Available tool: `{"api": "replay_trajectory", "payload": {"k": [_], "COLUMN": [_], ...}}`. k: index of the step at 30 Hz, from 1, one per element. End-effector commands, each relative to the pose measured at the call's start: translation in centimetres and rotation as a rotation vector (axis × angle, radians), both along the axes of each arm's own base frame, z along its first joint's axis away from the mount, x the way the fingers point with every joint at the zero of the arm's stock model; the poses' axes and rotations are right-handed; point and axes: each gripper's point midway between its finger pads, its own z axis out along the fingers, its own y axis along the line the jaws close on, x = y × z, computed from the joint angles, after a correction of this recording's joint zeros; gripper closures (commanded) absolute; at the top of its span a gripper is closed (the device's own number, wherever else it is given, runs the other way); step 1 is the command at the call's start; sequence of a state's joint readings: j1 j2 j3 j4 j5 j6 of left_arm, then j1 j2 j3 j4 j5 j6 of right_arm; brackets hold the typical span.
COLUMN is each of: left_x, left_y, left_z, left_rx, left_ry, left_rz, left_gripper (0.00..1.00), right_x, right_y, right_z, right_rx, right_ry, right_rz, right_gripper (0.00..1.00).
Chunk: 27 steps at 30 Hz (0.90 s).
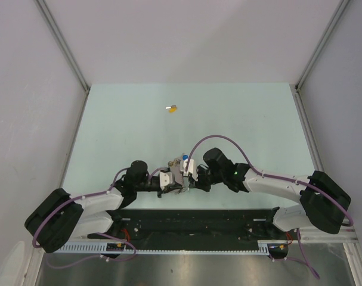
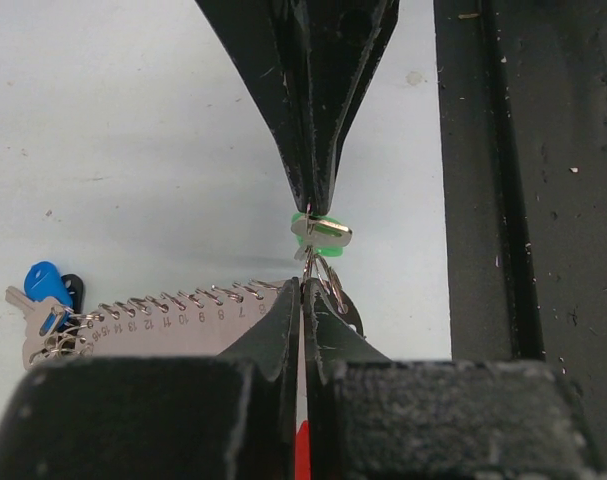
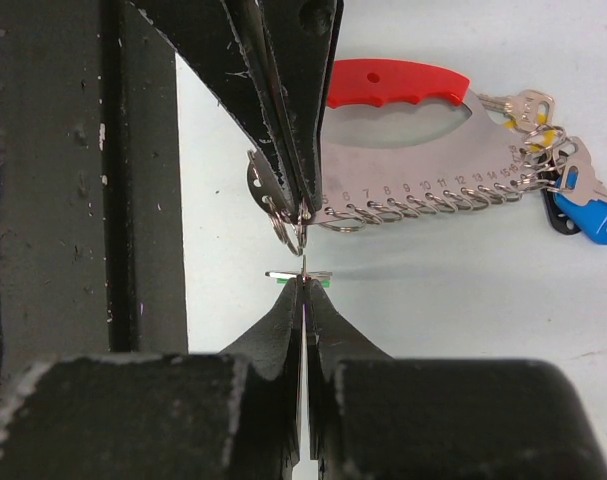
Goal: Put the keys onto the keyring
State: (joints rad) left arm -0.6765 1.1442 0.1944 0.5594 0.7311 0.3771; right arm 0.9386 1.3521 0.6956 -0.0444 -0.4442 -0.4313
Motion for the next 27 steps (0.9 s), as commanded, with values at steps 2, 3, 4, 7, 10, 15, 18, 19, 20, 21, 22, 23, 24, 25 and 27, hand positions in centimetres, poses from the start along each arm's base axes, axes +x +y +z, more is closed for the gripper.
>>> {"api": "replay_trajectory", "payload": {"k": [2, 3, 4, 7, 10, 15, 18, 19, 20, 21, 22, 23, 24, 25, 27], "left_x": [0.13, 0.09, 0.08, -0.06, -0.12, -0.2, -0.25, -0.22, -0.2, -0.18, -0.18, -0.21, -0.26, -0.19, -0.25], "left_y": [-1.11, -1.12, -1.11, -1.1, -1.1, -1.16, -1.15, -1.14, -1.14, -1.15, -1.17, -1.18, -1.19, -1.19, -1.18], "left_z": [2.74, 2.71, 2.72, 2.67, 2.65, 2.7, 2.69, 2.64, 2.68, 2.71, 2.73, 2.69, 2.67, 2.72, 2.71], "left_rx": [-0.074, -0.073, -0.073, -0.072, -0.072, -0.072, -0.071, -0.07, -0.07, -0.071, -0.072, -0.071, -0.07, -0.071, -0.072], "left_ry": [-0.08, -0.08, -0.08, -0.078, -0.077, -0.075, -0.073, -0.072, -0.074, -0.075, -0.076, -0.073, -0.073, -0.075, -0.073], "left_rz": [-0.055, -0.058, -0.058, -0.065, -0.068, -0.075, -0.077, -0.075, -0.074, -0.074, -0.076, -0.077, -0.079, -0.077, -0.078], "left_gripper": [0.99, 0.99, 0.99, 0.99, 0.99, 0.99, 0.99, 0.99, 0.99, 0.99, 0.99, 0.99, 0.99, 0.99, 0.99], "right_x": [0.77, 0.63, 0.59, 0.4, 0.18, 0.07, 0.05, 0.1, 0.15, 0.1, 0.09, 0.12, 0.1, -0.06, -0.01], "right_y": [1.43, 1.46, 1.44, 1.43, 1.29, 1.25, 1.39, 1.42, 1.43, 1.49, 1.47, 1.43, 1.43, 1.48, 1.45], "right_z": [2.18, 2.23, 2.26, 2.27, 2.23, 2.38, 2.31, 2.32, 2.4, 2.52, 2.55, 2.58, 2.64, 2.68, 2.63], "right_rx": [0.067, 0.068, 0.069, 0.065, 0.057, 0.06, 0.063, 0.064, 0.067, 0.07, 0.07, 0.07, 0.072, 0.073, 0.072], "right_ry": [-0.042, -0.041, -0.04, -0.039, -0.036, -0.037, -0.037, -0.037, -0.038, -0.04, -0.04, -0.04, -0.042, -0.04, -0.039], "right_rz": [0.025, 0.031, 0.032, 0.04, 0.041, 0.046, 0.05, 0.05, 0.05, 0.053, 0.053, 0.052, 0.054, 0.059, 0.058], "right_gripper": [1.0, 1.0, 1.0, 1.0, 1.0, 1.0, 1.0, 1.0, 1.0, 1.0, 1.0, 1.0, 1.0, 1.0, 1.0]}}
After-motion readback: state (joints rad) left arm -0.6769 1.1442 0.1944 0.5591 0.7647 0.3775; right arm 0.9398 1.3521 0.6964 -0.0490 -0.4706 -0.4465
